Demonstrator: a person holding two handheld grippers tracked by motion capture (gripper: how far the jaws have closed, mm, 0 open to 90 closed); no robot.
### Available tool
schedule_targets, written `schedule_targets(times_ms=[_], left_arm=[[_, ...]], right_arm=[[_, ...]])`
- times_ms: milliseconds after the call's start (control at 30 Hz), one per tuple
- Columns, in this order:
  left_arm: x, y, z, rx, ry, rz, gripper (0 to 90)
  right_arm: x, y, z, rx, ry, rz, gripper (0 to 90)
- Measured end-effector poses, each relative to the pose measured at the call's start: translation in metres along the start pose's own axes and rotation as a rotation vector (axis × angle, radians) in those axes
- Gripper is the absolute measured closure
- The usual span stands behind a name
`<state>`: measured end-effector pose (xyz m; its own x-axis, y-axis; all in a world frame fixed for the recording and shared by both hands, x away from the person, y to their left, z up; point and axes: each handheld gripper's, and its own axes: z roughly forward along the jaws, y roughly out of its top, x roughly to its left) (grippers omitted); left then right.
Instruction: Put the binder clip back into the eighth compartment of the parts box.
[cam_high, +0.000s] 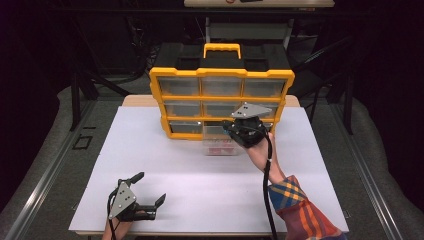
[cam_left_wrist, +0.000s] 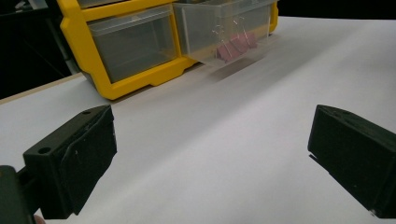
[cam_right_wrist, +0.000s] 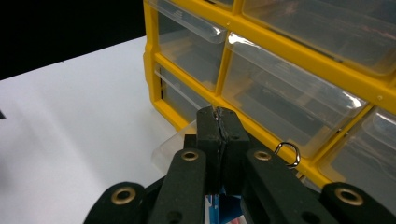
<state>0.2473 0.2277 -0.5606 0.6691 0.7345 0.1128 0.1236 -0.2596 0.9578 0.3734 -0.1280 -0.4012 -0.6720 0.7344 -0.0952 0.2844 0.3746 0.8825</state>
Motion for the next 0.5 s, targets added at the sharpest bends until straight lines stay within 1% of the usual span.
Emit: schedule_targets(times_ms=[133, 200, 267, 333, 400, 467, 500], left_arm=[[0.001, 0.0, 0.0, 0.001, 0.0, 0.001, 0.9], [0.001, 0.0, 0.0, -0.001, 0.003, 0.0, 1.0], [0.0, 0.0, 0.0, 0.0, 0.002, 0.0, 1.0], [0.0, 0.0, -0.001, 0.001, 0.0, 0.002, 1.0], [0.001, 0.0, -0.001, -0.003, 0.004, 0.003, 1.0], [0.001, 0.0, -0.002, -0.002, 0.005, 0.001, 1.0], [0.001, 0.0, -0.002, -0.002, 0.004, 0.004, 1.0]], right_arm=[[-0.002, 0.003, 0.008, 0.008, -0.02, -0.008, 89.0], [-0.004, 0.004, 0.014, 0.013, -0.026, -0.004, 89.0], [-0.004, 0.004, 0.017, 0.018, -0.028, -0.003, 89.0], [-0.003, 0.003, 0.024, 0.034, -0.033, -0.01, 89.0], [-0.003, 0.002, 0.026, 0.037, -0.032, -0.009, 89.0], [-0.003, -0.001, 0.034, 0.054, -0.034, -0.007, 88.9], [-0.003, -0.003, 0.037, 0.062, -0.038, -0.013, 88.9]])
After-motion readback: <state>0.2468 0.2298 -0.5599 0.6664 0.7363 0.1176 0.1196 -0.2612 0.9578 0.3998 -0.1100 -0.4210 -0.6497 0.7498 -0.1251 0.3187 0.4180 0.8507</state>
